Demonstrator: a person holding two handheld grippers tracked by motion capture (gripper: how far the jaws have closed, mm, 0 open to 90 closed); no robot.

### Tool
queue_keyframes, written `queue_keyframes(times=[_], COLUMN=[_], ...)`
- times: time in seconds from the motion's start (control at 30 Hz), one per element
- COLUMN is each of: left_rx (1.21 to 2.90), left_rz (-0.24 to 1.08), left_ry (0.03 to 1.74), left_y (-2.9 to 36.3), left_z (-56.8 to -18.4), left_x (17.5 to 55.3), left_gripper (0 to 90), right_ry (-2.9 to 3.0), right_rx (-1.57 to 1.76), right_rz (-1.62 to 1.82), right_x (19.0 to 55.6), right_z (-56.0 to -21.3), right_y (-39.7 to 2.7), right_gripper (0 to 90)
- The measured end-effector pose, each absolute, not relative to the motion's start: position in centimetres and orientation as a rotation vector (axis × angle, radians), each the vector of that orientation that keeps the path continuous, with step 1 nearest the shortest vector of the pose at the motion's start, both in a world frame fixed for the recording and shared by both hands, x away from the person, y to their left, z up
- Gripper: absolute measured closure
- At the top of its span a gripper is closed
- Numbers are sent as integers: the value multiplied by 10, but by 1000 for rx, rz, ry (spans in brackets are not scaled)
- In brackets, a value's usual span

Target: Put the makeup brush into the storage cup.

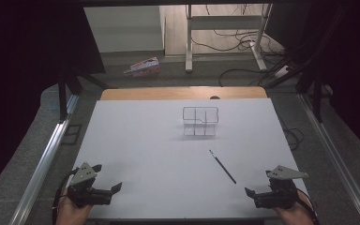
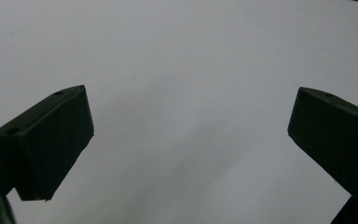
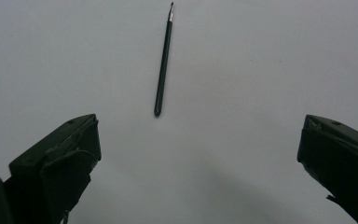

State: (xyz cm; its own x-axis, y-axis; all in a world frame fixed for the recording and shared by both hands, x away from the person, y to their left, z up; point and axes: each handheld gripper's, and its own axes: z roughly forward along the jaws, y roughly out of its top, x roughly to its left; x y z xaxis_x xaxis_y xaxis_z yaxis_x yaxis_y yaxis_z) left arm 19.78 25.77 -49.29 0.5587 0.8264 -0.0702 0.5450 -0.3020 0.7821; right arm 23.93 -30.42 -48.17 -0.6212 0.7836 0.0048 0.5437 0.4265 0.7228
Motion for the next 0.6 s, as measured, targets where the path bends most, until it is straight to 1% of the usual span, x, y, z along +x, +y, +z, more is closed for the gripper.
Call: queue_keyframes(times=[0.6], left_rx=[1975], left_rz=[456], left_ry=[1113], left_y=[262], left_z=[-495], left_x=[199], left_gripper=[0], right_ry=[2363], right_rx=[1159], right_rz=[970], right_x=[243], right_z=[-484], right_y=[-303], right_gripper=[0])
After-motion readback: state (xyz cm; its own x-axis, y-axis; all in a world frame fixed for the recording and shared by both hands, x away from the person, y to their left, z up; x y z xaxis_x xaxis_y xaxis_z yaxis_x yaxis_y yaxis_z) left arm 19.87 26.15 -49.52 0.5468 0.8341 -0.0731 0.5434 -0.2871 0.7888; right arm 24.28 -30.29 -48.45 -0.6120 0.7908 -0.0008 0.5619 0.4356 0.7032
